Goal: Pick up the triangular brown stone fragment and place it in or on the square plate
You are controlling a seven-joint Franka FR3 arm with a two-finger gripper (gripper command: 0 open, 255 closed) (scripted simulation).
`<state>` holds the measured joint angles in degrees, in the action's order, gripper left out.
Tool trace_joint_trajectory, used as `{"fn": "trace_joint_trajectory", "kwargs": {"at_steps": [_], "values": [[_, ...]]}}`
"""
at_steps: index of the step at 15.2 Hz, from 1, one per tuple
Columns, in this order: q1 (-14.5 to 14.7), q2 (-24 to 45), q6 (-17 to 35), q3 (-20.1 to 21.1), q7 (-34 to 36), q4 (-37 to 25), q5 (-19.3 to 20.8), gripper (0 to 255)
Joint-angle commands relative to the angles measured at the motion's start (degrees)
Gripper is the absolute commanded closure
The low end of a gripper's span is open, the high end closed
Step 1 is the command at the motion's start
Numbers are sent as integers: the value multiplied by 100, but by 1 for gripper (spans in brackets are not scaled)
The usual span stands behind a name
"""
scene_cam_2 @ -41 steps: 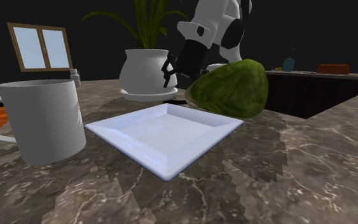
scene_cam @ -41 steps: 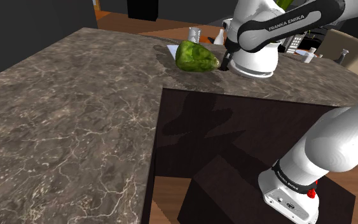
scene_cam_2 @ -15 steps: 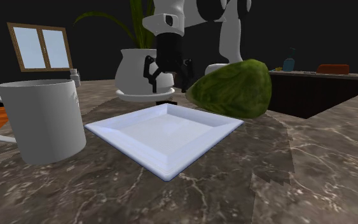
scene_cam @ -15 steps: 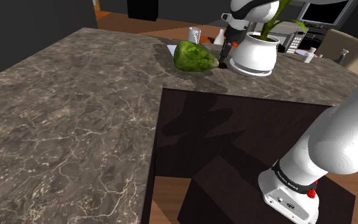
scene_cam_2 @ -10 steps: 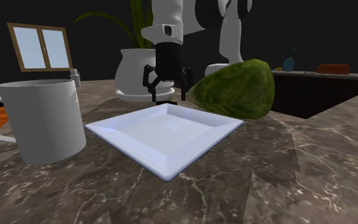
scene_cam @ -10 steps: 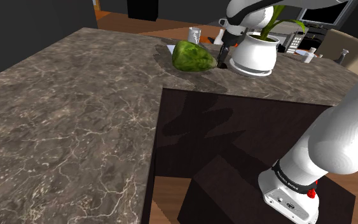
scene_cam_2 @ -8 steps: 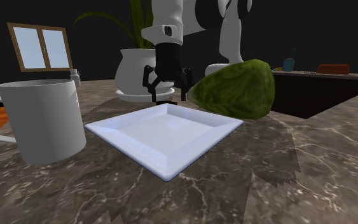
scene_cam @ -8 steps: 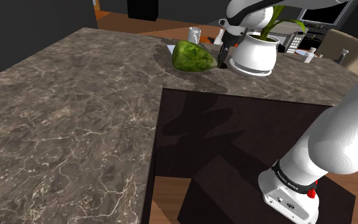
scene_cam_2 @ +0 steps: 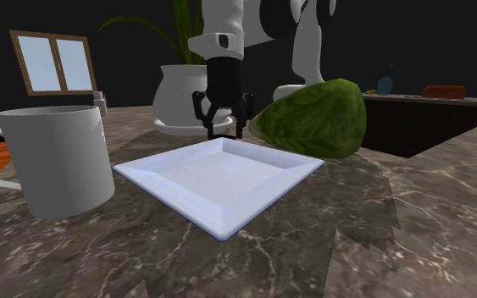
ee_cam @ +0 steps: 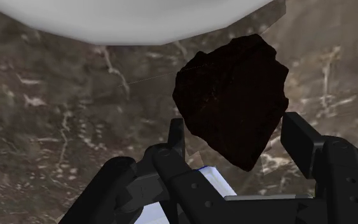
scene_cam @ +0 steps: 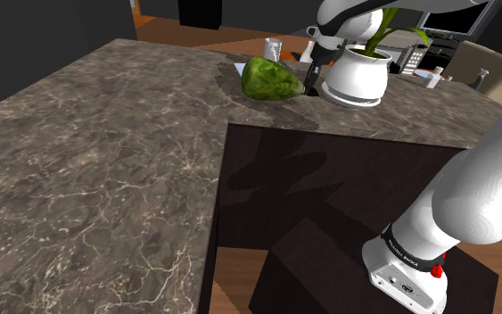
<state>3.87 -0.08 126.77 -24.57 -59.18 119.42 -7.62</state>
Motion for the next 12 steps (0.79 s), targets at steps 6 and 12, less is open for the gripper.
{"fn": "trace_joint_trajectory", "kwargs": {"at_steps": [6, 12], "values": [[-28, -2, -68, -38, 34, 19, 34, 255], [-52, -131, -376, -28, 93, -175, 121, 255]]}}
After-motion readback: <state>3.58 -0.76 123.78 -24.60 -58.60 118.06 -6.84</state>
